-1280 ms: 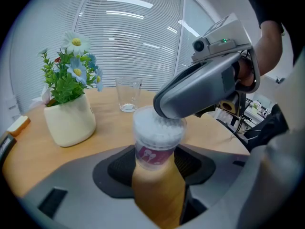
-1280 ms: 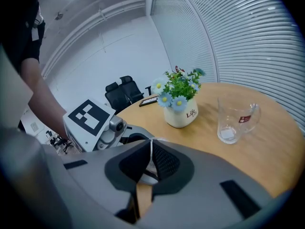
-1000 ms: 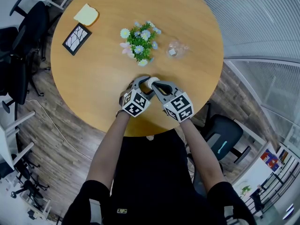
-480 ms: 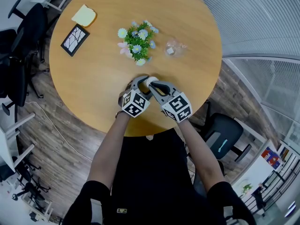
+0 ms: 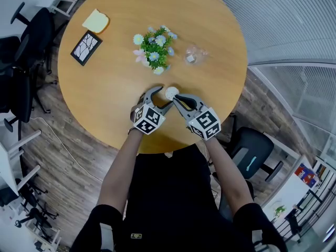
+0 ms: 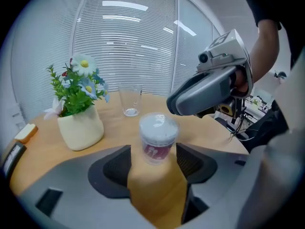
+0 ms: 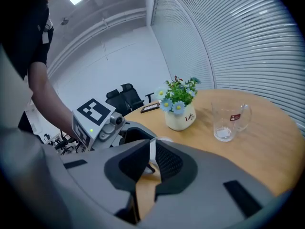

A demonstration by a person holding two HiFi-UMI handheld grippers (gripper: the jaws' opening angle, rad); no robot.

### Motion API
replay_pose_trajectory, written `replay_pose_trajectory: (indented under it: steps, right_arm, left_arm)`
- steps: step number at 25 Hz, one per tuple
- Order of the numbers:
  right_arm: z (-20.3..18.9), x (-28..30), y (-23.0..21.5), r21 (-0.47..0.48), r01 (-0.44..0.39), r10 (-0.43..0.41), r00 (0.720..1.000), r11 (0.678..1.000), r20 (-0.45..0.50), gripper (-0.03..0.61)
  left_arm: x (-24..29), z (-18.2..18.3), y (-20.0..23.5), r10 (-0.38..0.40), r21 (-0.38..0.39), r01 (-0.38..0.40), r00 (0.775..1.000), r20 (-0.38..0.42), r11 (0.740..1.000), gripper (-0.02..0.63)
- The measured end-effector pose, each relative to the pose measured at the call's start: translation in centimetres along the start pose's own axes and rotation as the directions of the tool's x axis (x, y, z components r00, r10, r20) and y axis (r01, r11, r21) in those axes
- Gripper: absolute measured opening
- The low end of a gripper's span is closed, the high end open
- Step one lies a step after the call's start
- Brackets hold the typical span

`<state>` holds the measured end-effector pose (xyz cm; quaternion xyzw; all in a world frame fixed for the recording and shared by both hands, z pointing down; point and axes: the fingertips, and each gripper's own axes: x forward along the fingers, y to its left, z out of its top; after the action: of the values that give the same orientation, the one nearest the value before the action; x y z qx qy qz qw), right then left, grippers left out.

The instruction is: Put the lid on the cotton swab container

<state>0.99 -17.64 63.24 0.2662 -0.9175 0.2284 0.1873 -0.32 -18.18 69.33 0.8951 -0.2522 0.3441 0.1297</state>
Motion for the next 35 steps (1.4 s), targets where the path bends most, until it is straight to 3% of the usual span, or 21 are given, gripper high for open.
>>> replay_pose_trajectory:
  steps: [7,12,18,35]
  right_arm:
    - [-1.3,-1.8,0.5,0.023,0.034,-0.034,0.999,0.999,-0.012,0.012]
    - [-1.7,-3.8,1.3,0.013,0.079,-0.079,0.997,0.997,-0.003,0.012]
    - [-2.2,-6.3,2.8,0.005,0.126,-0.126,0.992,0.992,0.006,0.011]
    - [-0.4,-9.3,6.4,-0.036,0.231,-0.227,0.97,0.972,0.086,0.009]
  left_arm:
    - [-2.9,-0.2,-0.2,0.022,-0.116,-0.017,0.999,0.035,0.993,0.275]
    - [-5.6,-0.5,-2.1,0.013,-0.138,-0.008,0.999,0.039,0.99,0.109]
    - [-9.1,-0.1,-4.1,-0.009,-0.204,0.031,0.994,0.109,0.978,0.014]
    - [-15.0,1.8,-6.3,-0.034,-0.186,0.076,0.974,0.223,0.98,0.008]
